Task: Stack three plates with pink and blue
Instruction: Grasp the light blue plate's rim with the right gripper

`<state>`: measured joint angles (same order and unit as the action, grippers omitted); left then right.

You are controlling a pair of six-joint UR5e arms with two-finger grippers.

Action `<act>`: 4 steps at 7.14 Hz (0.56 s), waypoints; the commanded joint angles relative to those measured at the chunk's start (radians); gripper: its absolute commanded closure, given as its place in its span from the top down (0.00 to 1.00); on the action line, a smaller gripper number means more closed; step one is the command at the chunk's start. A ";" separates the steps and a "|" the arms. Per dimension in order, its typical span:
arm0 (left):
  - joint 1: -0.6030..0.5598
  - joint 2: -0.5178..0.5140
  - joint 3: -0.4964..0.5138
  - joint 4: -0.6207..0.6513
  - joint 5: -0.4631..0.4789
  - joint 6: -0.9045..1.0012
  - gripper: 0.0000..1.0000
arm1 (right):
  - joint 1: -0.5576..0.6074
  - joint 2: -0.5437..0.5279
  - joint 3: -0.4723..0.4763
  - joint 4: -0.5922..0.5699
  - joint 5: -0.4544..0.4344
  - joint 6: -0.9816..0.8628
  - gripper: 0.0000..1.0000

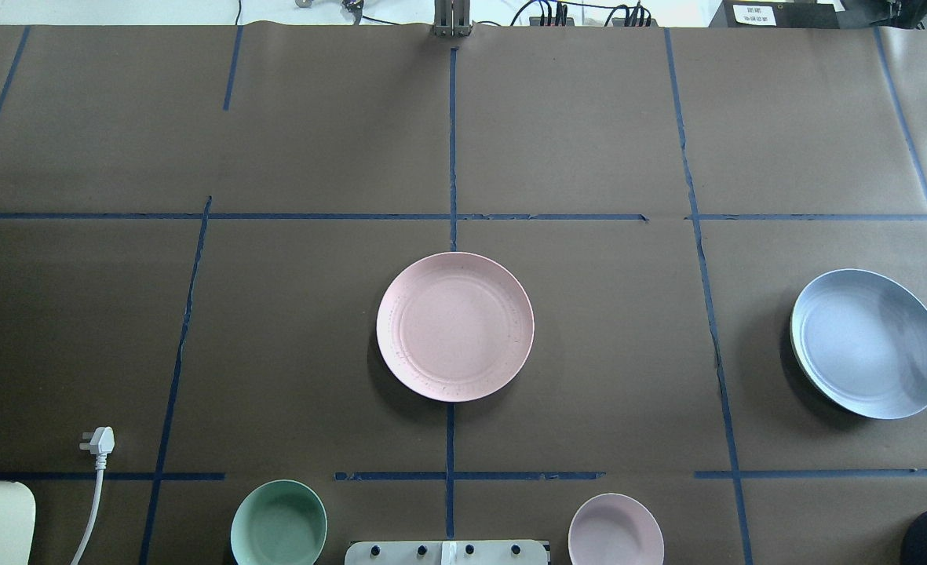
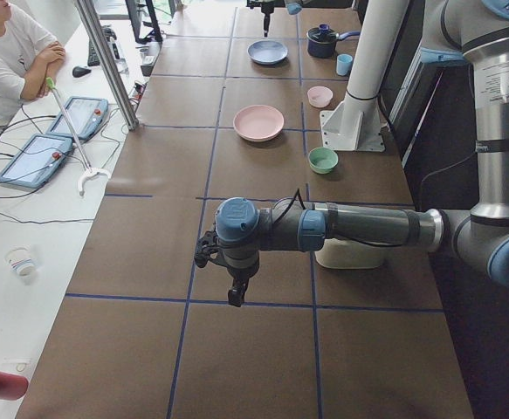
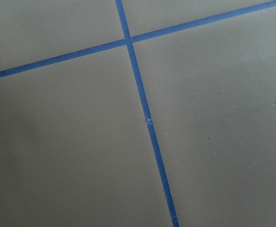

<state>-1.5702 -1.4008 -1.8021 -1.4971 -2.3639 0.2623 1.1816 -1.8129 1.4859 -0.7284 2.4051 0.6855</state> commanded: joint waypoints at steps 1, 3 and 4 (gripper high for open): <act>0.001 0.008 0.000 -0.002 0.000 0.000 1.00 | -0.033 0.004 -0.002 0.004 -0.029 0.005 0.68; -0.001 0.008 -0.002 -0.002 0.000 0.002 1.00 | -0.053 0.007 -0.004 0.004 -0.037 0.003 0.60; -0.001 0.008 -0.002 -0.002 0.000 0.002 1.00 | -0.054 0.009 -0.004 0.003 -0.037 0.005 0.50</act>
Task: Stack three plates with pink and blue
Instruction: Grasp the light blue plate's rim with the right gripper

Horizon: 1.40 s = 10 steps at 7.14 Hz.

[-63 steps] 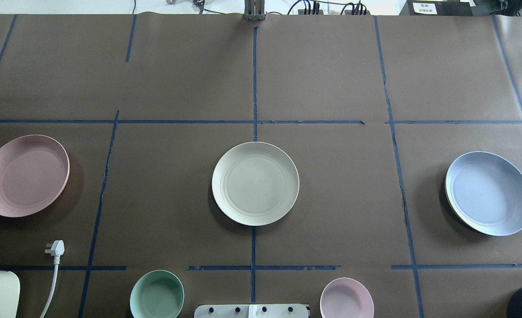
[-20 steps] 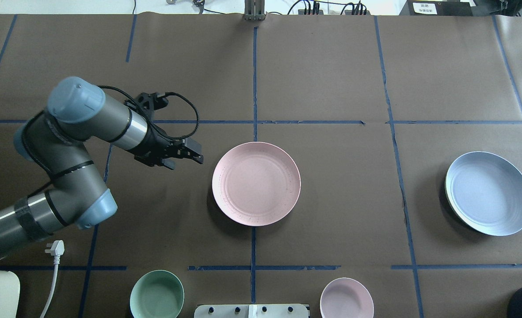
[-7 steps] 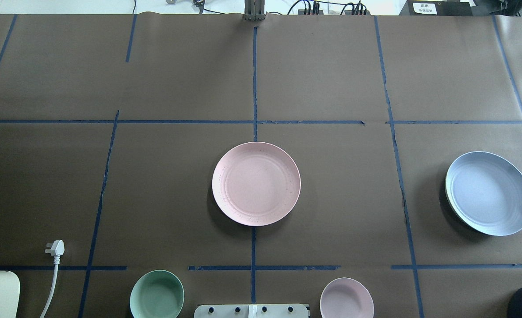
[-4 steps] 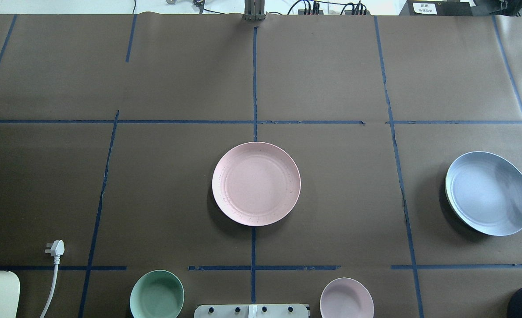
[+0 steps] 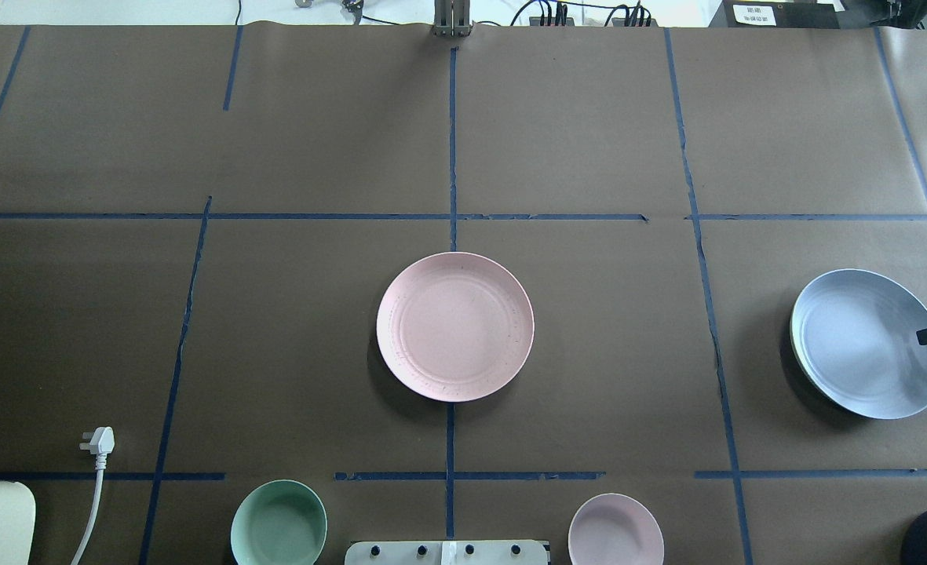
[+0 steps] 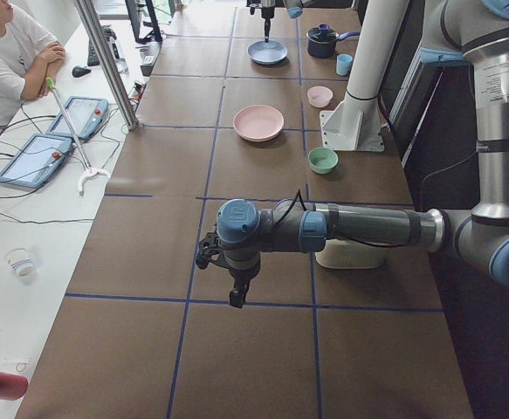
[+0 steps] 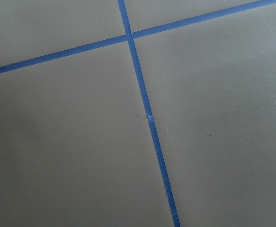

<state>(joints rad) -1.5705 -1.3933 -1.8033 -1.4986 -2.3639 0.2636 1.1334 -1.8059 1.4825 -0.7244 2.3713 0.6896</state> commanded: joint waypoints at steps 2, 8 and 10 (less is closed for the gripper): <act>0.000 0.000 -0.001 0.000 0.000 0.000 1.00 | -0.009 0.002 -0.001 0.000 -0.009 0.001 0.05; 0.000 0.014 -0.028 0.006 0.000 -0.001 1.00 | 0.032 0.049 0.090 -0.001 0.190 0.095 0.00; 0.000 0.013 -0.025 0.005 0.000 -0.014 1.00 | 0.004 0.168 0.204 -0.004 0.186 0.428 0.00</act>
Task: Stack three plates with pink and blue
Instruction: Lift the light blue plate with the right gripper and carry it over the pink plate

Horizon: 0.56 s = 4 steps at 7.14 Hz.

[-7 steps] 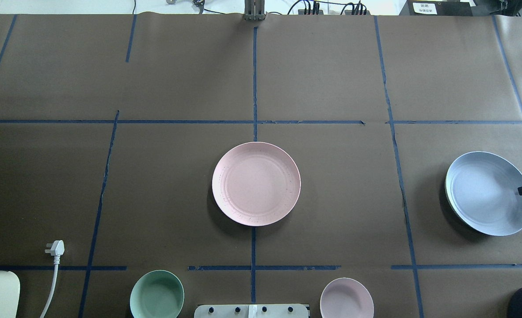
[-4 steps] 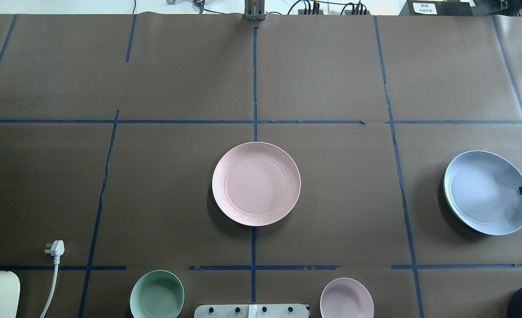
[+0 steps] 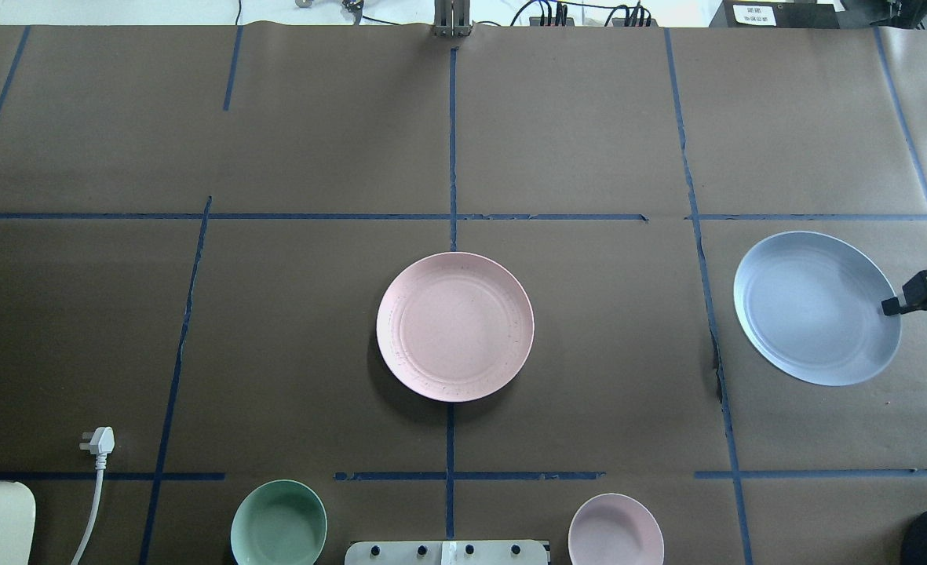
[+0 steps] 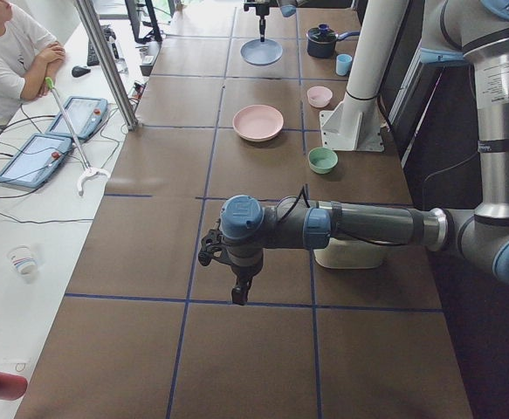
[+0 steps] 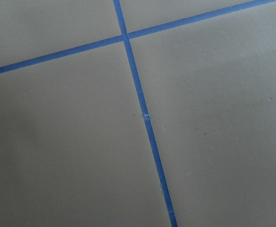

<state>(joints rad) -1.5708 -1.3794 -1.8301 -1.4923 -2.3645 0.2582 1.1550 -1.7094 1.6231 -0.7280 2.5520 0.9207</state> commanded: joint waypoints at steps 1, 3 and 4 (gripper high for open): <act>0.000 -0.001 0.002 -0.005 0.001 -0.025 1.00 | -0.094 0.127 0.117 -0.007 -0.034 0.334 0.00; 0.002 -0.003 0.023 -0.006 0.002 -0.058 1.00 | -0.301 0.285 0.130 -0.013 -0.212 0.595 0.00; 0.000 -0.003 0.022 -0.006 0.002 -0.062 1.00 | -0.378 0.344 0.133 -0.066 -0.310 0.636 0.00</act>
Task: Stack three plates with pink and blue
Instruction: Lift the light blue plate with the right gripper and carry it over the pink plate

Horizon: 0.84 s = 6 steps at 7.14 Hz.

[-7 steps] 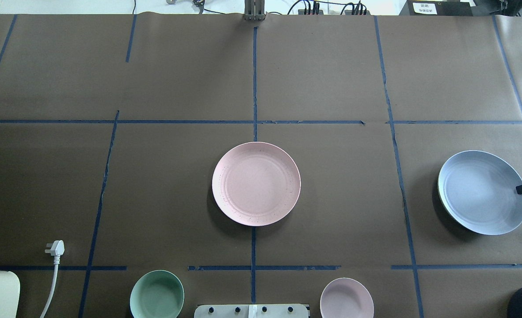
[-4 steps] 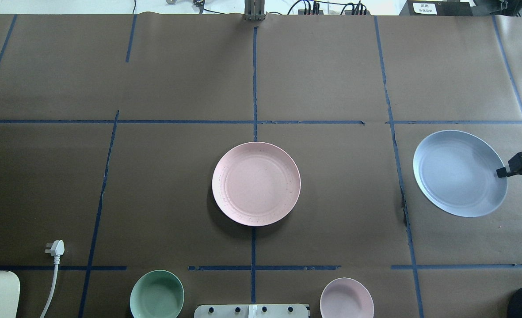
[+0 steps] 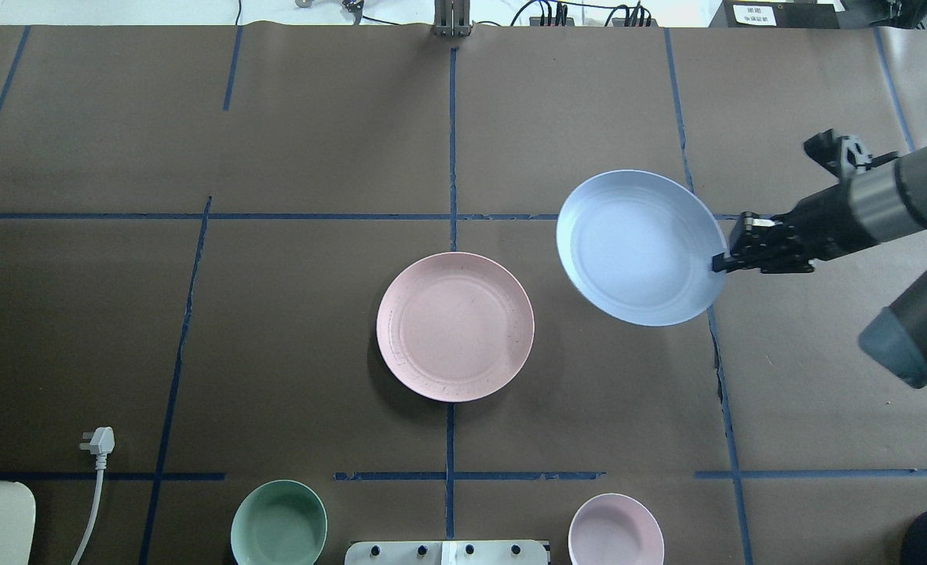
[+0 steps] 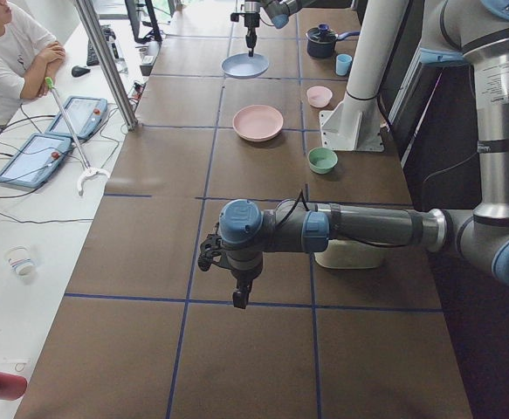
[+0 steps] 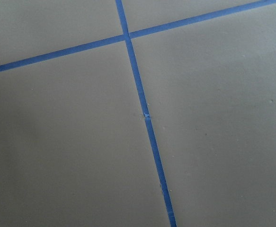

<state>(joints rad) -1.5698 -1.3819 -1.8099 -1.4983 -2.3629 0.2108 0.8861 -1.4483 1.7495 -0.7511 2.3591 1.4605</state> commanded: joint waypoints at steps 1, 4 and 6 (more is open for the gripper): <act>0.001 0.000 0.001 0.000 0.001 -0.014 1.00 | -0.178 0.188 0.027 -0.214 -0.218 0.100 0.00; 0.001 0.000 0.003 0.001 0.001 -0.016 1.00 | -0.358 0.304 0.033 -0.373 -0.415 0.129 0.00; 0.001 0.000 0.003 0.003 -0.001 -0.016 1.00 | -0.381 0.298 0.031 -0.375 -0.437 0.123 0.38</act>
<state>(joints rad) -1.5693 -1.3821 -1.8071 -1.4968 -2.3627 0.1949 0.5210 -1.1488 1.7817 -1.1214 1.9347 1.5840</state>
